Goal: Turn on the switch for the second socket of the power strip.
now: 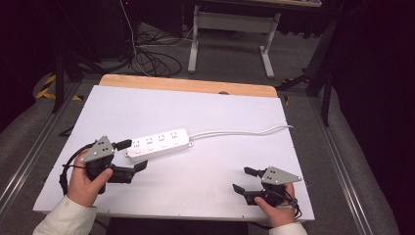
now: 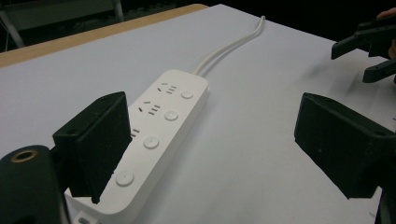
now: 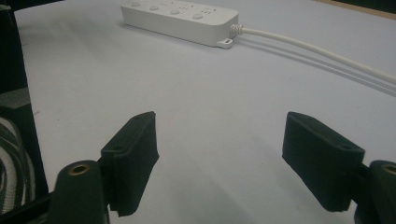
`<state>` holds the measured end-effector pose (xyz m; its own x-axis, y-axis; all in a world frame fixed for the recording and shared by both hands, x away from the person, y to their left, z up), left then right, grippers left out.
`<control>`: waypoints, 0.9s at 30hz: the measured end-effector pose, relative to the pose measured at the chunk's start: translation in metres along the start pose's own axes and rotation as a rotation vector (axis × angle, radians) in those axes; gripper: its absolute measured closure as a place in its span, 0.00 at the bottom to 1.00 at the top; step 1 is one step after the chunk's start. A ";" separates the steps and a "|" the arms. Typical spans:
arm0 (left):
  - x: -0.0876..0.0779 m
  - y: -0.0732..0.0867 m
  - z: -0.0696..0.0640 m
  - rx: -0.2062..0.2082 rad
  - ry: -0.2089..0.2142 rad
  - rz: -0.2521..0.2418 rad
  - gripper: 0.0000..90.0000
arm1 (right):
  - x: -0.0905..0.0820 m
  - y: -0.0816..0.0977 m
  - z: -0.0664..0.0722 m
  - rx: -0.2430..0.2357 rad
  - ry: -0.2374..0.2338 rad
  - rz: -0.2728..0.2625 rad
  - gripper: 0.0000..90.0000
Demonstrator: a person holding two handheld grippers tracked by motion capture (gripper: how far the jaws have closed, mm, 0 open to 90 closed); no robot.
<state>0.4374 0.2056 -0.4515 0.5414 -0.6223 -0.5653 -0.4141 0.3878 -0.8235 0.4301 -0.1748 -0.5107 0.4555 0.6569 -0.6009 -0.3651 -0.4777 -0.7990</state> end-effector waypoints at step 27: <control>-0.013 0.070 0.014 -0.055 -0.048 -0.048 0.08 | -0.001 0.000 0.000 -0.014 0.000 0.003 0.28</control>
<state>0.4114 0.2499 -0.5020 0.5955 -0.6053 -0.5282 -0.4260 0.3194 -0.8464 0.4294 -0.1752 -0.5105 0.4539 0.6555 -0.6035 -0.3555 -0.4879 -0.7972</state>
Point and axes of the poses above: each handheld gripper's, and its own axes: x roughly forward along the jaws, y roughly out of its underside, z roughly to its left, the point moved 7 cm from there along x, roughly forward along the jaws, and after that the axes turned 11 degrees about z, right-handed, at the moved point
